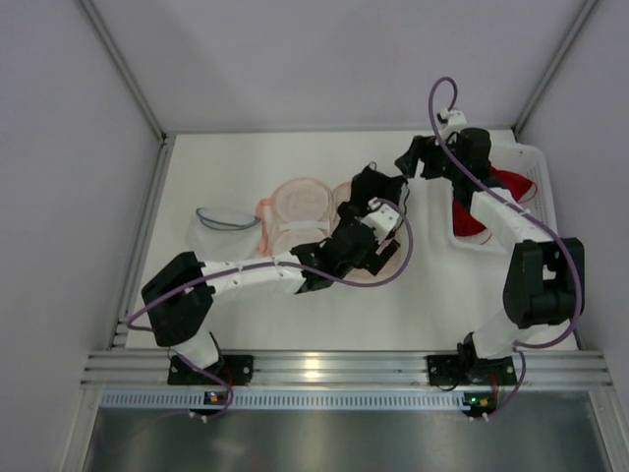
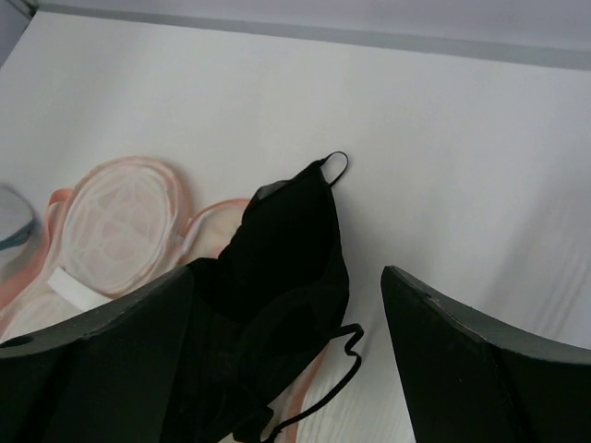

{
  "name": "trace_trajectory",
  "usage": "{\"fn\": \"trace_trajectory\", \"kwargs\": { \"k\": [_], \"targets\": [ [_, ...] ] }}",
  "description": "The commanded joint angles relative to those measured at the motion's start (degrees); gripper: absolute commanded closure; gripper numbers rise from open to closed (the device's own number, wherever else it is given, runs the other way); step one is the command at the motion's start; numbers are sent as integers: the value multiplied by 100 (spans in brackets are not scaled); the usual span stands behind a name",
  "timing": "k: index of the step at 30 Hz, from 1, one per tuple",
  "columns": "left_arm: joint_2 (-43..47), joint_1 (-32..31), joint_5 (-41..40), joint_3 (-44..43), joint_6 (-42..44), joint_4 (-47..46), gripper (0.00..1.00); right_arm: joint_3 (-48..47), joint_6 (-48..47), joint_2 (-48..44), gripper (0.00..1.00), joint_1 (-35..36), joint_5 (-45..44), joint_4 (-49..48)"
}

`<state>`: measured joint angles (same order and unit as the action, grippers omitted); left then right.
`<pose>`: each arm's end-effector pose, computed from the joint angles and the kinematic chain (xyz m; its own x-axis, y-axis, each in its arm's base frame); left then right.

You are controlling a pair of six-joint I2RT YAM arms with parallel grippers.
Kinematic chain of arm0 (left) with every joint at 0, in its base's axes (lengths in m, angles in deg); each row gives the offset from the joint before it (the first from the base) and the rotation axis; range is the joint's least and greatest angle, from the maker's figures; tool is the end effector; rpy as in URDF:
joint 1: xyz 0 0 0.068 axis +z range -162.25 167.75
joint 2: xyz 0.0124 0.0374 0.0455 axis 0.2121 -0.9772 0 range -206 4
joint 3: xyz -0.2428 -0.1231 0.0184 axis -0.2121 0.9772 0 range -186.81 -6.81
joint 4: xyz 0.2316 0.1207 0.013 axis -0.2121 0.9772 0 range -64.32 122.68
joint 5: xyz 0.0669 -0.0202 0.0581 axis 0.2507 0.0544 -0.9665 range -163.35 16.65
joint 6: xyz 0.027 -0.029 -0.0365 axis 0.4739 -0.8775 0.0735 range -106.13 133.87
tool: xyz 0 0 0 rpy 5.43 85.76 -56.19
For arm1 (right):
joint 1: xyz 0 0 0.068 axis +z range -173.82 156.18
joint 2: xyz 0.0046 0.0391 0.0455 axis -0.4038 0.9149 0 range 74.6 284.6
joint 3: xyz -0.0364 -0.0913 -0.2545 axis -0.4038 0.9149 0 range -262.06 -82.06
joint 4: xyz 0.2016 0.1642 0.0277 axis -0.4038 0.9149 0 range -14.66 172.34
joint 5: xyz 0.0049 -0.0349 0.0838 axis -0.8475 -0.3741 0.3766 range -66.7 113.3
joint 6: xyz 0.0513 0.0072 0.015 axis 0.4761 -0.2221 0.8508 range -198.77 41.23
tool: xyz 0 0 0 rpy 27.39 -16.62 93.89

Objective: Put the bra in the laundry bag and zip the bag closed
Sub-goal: Place the bra in the laundry bag, then adjust the bra in the laundry bag.

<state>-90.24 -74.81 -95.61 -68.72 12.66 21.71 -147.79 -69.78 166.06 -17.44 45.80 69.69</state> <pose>0.1837 -0.3246 0.2457 -0.2329 0.4063 -0.8836 0.6631 0.7309 0.1614 0.3701 0.0550 0.2883 -0.4088 0.0996 -0.9072 -0.4008 0.8734 0.2765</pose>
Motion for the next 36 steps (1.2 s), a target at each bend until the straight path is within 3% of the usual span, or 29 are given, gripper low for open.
{"fn": "trace_trajectory", "kwargs": {
  "k": [1, 5, 7, 15, 18, 22, 25, 29, 33, 36],
  "targets": [
    [370, 357, -394, -322, -834, 237, 5, -1, 295, -76, 16, 31, 176, 135],
    [582, 1534, 1228, 54, -2931, 125, 5, 79, 147, 38, 18, 31, 246, 238],
    [503, 2044, 1303, 161, -3340, -51, 5, 8, 129, 100, 20, 22, 89, 493],
    [-743, 2231, 1391, -628, -4317, -490, 9, 762, 270, -198, 45, 22, -298, 721],
    [-1174, 2231, 1707, -1050, -4308, -762, 10, 1158, 410, -514, 55, 22, -325, 706],
    [-1588, 2135, 1910, -1578, -3906, -904, 12, 1625, 568, -1181, 59, 5, -702, 863],
    [-1870, 2030, 2199, -1929, -3406, -1044, 11, 1722, 708, -1734, 49, -100, -1044, 1074],
    [-2229, 1696, 1920, -2333, -2377, -1036, 10, 1564, 1077, -2377, 33, -390, -1161, 1452],
    [-2678, 1379, 903, -2930, -1760, -318, 12, 1327, 1034, -2747, 30, -584, -1151, 1768],
    [-2942, 1370, 583, -3319, -1462, 54, 13, 1282, 938, -2905, 29, -576, -1230, 1927]
  ]
}}
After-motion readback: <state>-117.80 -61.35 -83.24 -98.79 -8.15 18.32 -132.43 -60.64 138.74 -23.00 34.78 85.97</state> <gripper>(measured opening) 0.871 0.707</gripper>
